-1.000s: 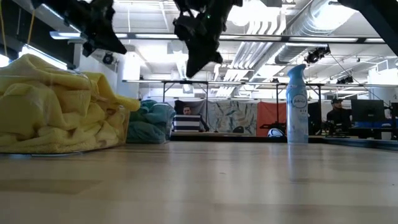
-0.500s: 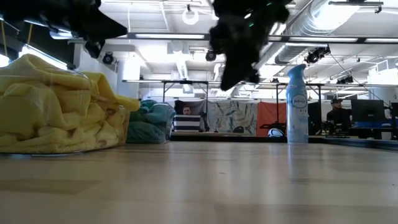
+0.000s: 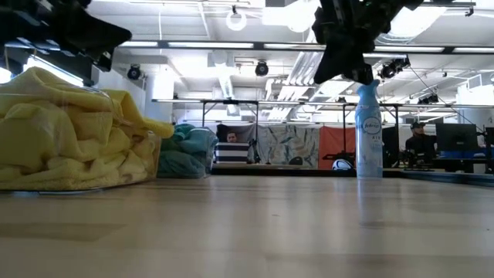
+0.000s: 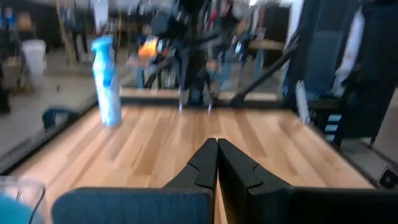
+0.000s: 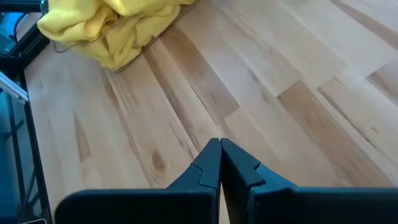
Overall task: Sort microfiber towel by color & place in baskets
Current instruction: Return to Home Position
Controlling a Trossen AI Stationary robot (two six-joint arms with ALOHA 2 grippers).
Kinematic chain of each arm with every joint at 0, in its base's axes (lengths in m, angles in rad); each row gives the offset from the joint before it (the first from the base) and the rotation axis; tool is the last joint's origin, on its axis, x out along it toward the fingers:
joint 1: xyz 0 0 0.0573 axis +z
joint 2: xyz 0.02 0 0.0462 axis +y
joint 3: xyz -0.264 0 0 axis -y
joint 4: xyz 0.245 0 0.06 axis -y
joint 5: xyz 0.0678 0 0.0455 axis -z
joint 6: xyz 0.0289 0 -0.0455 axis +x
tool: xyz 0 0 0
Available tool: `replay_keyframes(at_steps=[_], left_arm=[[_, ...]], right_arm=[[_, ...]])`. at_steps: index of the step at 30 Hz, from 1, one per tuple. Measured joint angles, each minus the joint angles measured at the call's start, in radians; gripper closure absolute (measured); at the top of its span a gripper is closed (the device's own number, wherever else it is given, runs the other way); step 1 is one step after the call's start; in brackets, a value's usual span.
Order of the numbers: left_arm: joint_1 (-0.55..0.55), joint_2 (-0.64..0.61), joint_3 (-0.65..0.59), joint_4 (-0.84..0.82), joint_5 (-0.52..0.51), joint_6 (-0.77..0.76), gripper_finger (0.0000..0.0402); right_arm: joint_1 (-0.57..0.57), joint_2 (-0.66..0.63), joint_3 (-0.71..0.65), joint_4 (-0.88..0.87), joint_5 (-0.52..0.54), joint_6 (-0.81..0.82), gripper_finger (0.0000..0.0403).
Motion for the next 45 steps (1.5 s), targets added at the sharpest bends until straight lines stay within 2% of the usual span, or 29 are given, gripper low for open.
replay_keyframes(at_steps=[3, 7, 14, 20, 23, 29, 32, 37, 45], left_arm=[[0.000, -0.077, -0.064, 0.076, 0.018, 0.023, 0.0401], [0.000, -0.167, -0.142, 0.109, 0.022, -0.029, 0.0401], [0.000, -0.287, -0.178, 0.027, 0.055, -0.013, 0.0401], [0.001, -0.280, -0.178, -0.057, 0.045, 0.005, 0.0401], [0.001, -0.279, -0.178, -0.059, 0.056, -0.019, 0.0401], [0.001, -0.267, -0.178, -0.063, 0.055, -0.035, 0.0401], [0.001, -0.268, -0.178, -0.060, 0.054, -0.054, 0.0401], [0.001, -0.268, -0.178, -0.060, 0.052, -0.071, 0.0401], [0.001, -0.268, -0.178, -0.060, 0.052, -0.071, 0.0401]], right_arm=[[0.000, -0.013, -0.004, -0.002, 0.014, 0.001, 0.0403], [0.000, -0.013, -0.004, -0.014, 0.017, 0.002, 0.0403], [0.000, -0.013, -0.004, -0.037, 0.017, -0.010, 0.0403], [0.000, -0.013, -0.004, -0.171, 0.017, -0.133, 0.0403], [0.000, -0.013, -0.004, -0.232, 0.038, -0.133, 0.0403], [0.010, -0.013, -0.027, -0.242, 0.091, -0.259, 0.0403], [0.029, -0.021, -0.096, -0.162, 0.089, -0.310, 0.0403], [0.078, -0.075, -0.292, 0.108, 0.078, -0.317, 0.0403], [0.156, -0.267, -0.573, 0.370, 0.070, -0.297, 0.0403]])
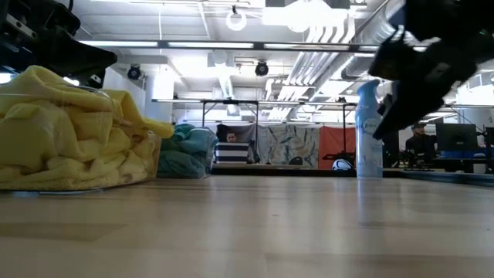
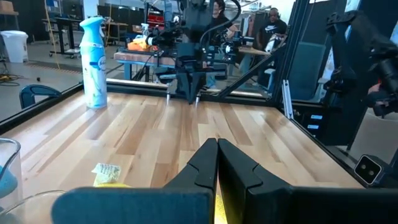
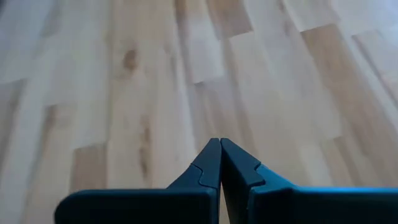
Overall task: Sort microfiber towel by color & place in baskets
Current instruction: Return to Home Position
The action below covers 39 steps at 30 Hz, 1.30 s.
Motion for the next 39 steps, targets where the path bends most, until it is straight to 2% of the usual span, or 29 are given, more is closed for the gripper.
replay_keyframes(at_steps=[7, 12, 19, 23, 26, 39], left_arm=[[0.000, 0.000, 0.000, 0.000, 0.000, 0.000, 0.0401], [0.000, 0.000, 0.000, 0.000, 0.000, 0.001, 0.0401], [0.000, 0.000, 0.000, 0.000, 0.000, 0.001, 0.0401], [0.000, 0.000, 0.000, 0.000, 0.000, 0.001, 0.0401], [0.000, 0.000, 0.000, 0.000, 0.000, 0.001, 0.0401], [0.000, 0.000, 0.001, 0.000, 0.000, 0.001, 0.0401]], right_arm=[[0.021, -0.303, -0.206, 0.145, -0.043, -0.013, 0.0403], [0.020, -0.548, -0.314, 0.180, -0.043, -0.017, 0.0403], [0.020, -0.843, -0.393, 0.171, -0.043, -0.029, 0.0403], [0.020, -0.954, -0.393, 0.171, -0.016, -0.117, 0.0403], [0.020, -1.015, -0.393, 0.175, 0.016, -0.196, 0.0403], [0.020, -1.008, -0.394, 0.181, 0.035, -0.357, 0.0403]])
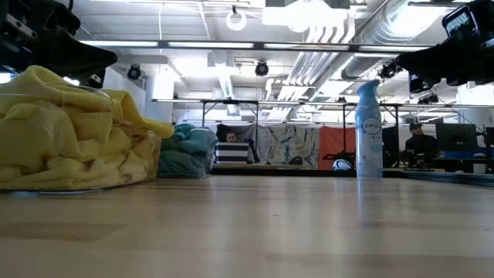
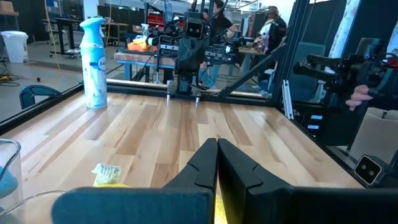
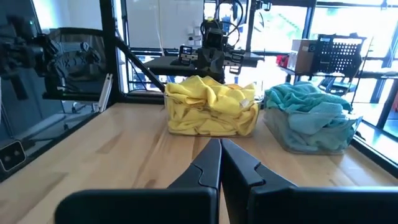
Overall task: Sort microfiber towel by color & place in baskets
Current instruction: Return to Home Position
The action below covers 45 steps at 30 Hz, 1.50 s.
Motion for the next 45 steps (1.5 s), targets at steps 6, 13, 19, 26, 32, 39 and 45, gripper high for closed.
replay_keyframes(at_steps=[6, 13, 19, 26, 32, 39, 45], left_arm=[[0.000, 0.000, 0.000, 0.000, 0.000, 0.000, 0.0401], [0.000, 0.000, 0.000, 0.000, 0.000, 0.000, 0.0401], [0.000, 0.000, 0.000, 0.000, 0.000, 0.000, 0.0401], [0.000, 0.000, 0.000, 0.000, 0.000, 0.000, 0.0401], [0.000, 0.000, 0.000, 0.000, 0.000, 0.000, 0.0401], [0.000, 0.000, 0.000, 0.000, 0.000, 0.000, 0.0401], [0.000, 0.000, 0.000, 0.000, 0.000, 0.000, 0.0401]], right_arm=[[0.000, 0.000, 0.000, 0.000, 0.000, 0.004, 0.0403], [0.000, 0.000, 0.000, 0.001, -0.001, 0.051, 0.0403], [0.000, 0.000, 0.000, 0.001, -0.001, 0.050, 0.0403], [0.000, 0.000, -0.001, 0.001, -0.001, 0.050, 0.0403], [0.000, 0.000, -0.001, 0.001, -0.001, 0.050, 0.0402], [0.000, 0.000, -0.001, 0.001, -0.001, 0.050, 0.0402], [0.000, 0.001, -0.001, 0.001, -0.001, 0.050, 0.0402]])
